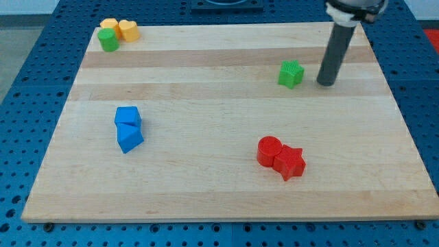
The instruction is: Slide the green star towards the yellow heart
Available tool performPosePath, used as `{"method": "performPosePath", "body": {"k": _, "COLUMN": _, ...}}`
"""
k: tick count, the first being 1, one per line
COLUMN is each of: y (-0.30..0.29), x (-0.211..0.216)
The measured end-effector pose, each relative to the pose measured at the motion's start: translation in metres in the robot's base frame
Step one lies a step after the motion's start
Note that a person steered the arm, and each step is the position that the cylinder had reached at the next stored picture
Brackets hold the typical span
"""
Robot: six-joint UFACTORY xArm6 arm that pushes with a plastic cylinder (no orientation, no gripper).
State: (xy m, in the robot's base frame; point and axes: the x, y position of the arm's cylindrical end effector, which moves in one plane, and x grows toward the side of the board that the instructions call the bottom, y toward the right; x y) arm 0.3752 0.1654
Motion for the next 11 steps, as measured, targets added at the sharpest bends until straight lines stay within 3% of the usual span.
{"method": "performPosePath", "body": {"k": 2, "y": -0.085, "x": -0.045}}
{"method": "performPosePath", "body": {"k": 7, "y": -0.281, "x": -0.094}}
{"method": "performPosePath", "body": {"k": 11, "y": -0.337, "x": -0.103}}
